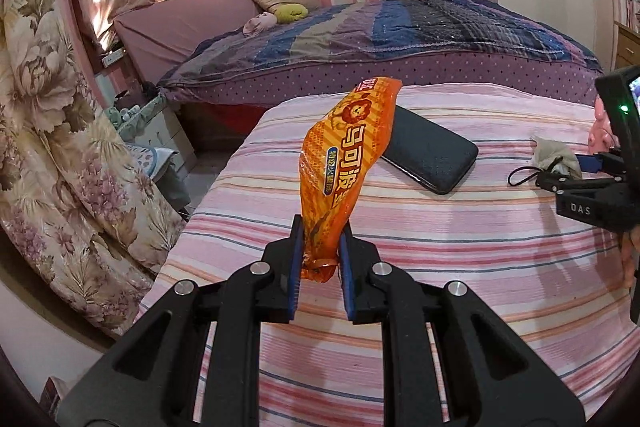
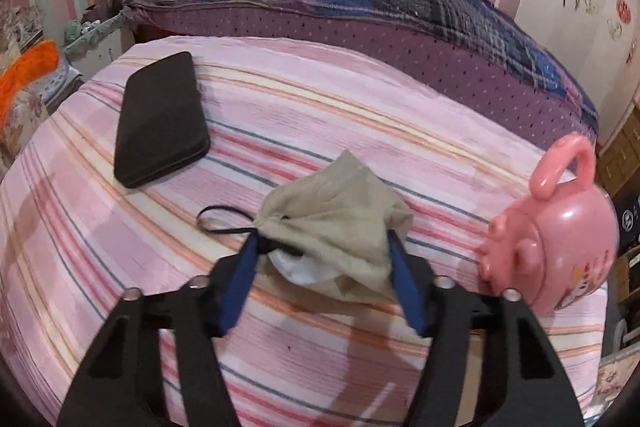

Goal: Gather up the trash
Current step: 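Hold the snack bag in the left tool while the right tool grasps the grey drawstring pouch, then carry both items over the blue basket and open the left tool to drop the snack bag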

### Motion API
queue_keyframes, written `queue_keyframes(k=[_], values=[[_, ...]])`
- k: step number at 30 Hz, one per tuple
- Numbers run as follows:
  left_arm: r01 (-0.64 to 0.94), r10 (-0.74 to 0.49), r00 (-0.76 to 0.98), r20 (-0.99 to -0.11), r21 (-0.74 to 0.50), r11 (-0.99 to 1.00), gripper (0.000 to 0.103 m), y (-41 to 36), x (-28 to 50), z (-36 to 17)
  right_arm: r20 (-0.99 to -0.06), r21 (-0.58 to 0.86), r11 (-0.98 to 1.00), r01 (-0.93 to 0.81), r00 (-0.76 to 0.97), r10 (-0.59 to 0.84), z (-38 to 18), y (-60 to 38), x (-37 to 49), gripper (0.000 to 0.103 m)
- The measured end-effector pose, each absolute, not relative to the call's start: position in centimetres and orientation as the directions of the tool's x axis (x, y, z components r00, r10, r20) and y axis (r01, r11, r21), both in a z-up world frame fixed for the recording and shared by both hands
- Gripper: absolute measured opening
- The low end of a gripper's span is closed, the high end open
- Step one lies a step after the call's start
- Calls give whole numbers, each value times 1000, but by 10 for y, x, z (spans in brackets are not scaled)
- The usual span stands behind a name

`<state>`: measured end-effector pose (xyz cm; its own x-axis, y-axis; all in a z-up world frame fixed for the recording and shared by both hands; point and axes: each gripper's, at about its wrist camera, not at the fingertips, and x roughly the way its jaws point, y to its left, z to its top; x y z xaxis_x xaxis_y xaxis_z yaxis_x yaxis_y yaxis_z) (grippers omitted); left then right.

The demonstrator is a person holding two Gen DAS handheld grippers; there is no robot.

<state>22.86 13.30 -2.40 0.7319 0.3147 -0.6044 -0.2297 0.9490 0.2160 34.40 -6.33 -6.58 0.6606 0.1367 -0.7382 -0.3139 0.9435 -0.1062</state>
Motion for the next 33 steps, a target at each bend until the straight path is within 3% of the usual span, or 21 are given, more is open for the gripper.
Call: queue_keyframes(k=[5,19,33], values=[[-211,292,745,-599,205,956,15,123,224,-21,-695,-111,946,-305,704,146,-56,-81,309,42],[-110,172,765,-620,138,984,15,58,206,-24,-622,-124,982,-139,783,32,-25,-206,171,42],[-19,121,795,-594,175,984,15,-21,179,-26,-579,-81,994,-67,815,8,-25,-275,139,42]])
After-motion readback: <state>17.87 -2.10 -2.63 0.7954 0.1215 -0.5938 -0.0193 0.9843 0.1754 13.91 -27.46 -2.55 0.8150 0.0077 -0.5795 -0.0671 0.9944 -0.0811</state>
